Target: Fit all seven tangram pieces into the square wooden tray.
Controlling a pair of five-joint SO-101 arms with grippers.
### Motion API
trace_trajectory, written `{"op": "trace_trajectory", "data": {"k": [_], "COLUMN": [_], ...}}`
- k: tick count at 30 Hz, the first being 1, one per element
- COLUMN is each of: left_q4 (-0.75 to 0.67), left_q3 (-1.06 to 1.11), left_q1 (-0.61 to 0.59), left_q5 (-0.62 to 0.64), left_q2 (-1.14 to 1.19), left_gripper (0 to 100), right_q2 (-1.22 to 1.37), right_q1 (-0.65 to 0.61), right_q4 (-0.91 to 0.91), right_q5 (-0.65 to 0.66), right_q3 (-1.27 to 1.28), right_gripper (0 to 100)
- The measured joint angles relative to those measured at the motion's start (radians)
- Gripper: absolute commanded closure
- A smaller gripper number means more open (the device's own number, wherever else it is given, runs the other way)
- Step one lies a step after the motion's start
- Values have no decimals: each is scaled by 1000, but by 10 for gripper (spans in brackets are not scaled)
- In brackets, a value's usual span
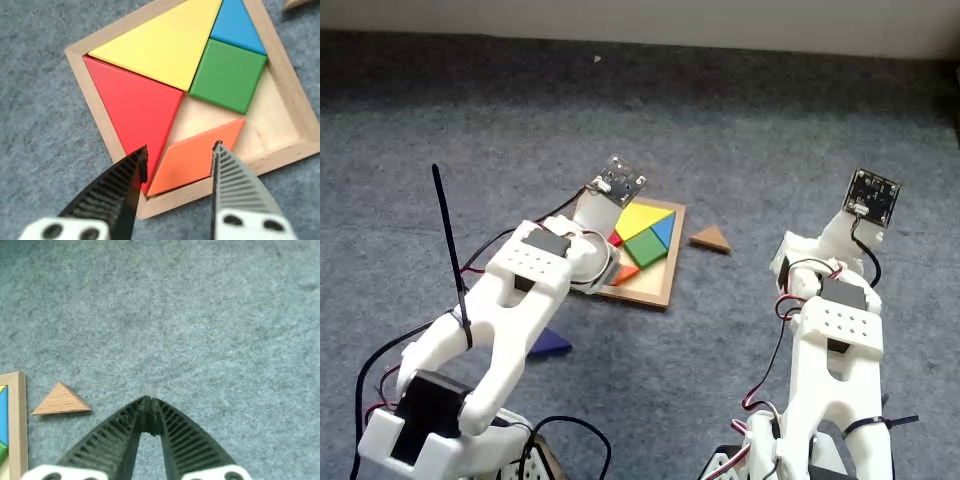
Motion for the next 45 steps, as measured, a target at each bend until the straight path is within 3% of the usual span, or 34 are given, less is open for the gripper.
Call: {"op": "trace_trajectory", "data": {"k": [9, 13, 17, 21, 25, 29, 37, 45], "left_q4": [-5, 126, 279, 324, 324, 299, 157, 55], "left_q3": [-14, -77, -106, -37, 95, 218, 381, 459], "left_q1": [-12, -69, -110, -149, -212, -284, -454, -468], "left_q5": [9, 25, 54, 58, 58, 58, 58, 58], "left_q2": [58, 23, -133, -316, -477, -574, -606, -608], "left_gripper": [801, 862, 863, 863, 863, 863, 863, 863], "right_q2": [0, 0, 0, 12, 121, 275, 520, 813], "right_q1": [0, 0, -6, -94, -207, -279, -315, -351], "right_q4": [0, 21, 138, 288, 470, 578, 600, 598], "right_q5": [9, 77, 112, 212, 328, 399, 582, 729], "right_q3": [0, 0, -9, -106, -273, -437, -655, -890], "right_gripper": [947, 909, 892, 855, 783, 773, 774, 774]}}
